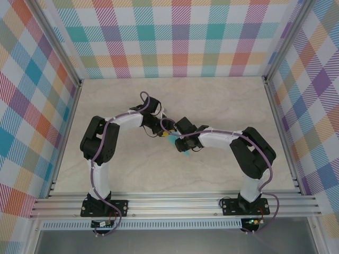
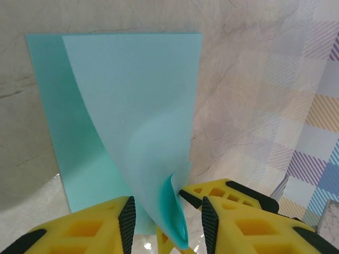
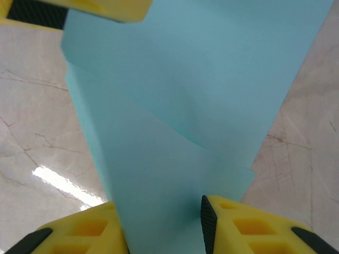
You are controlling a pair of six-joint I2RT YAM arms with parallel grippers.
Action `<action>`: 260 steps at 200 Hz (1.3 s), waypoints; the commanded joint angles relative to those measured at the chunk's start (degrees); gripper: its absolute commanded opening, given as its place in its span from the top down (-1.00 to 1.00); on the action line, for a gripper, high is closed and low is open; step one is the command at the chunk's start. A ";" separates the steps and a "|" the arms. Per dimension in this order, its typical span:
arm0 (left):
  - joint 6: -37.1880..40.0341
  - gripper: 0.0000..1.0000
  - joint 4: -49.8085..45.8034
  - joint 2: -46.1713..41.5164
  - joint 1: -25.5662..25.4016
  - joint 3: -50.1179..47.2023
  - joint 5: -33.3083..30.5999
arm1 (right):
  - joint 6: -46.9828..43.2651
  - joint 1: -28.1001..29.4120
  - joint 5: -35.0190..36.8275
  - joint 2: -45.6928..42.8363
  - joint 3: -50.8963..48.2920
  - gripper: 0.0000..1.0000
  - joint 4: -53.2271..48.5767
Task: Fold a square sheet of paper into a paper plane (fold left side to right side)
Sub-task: Fourth fold the wing at the center of the table.
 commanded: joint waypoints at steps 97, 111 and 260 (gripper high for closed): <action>3.30 -0.26 -3.79 -9.96 7.36 -2.99 -0.19 | 4.05 -0.80 -5.48 -0.58 -2.95 0.69 3.44; 3.05 -0.23 -2.87 -10.38 7.47 -4.58 0.25 | 4.47 -1.13 -6.43 -1.18 -3.89 0.70 4.20; -0.22 0.22 2.99 0.74 -1.98 -0.94 3.09 | 9.26 -5.18 -14.26 -3.09 -9.64 0.74 9.98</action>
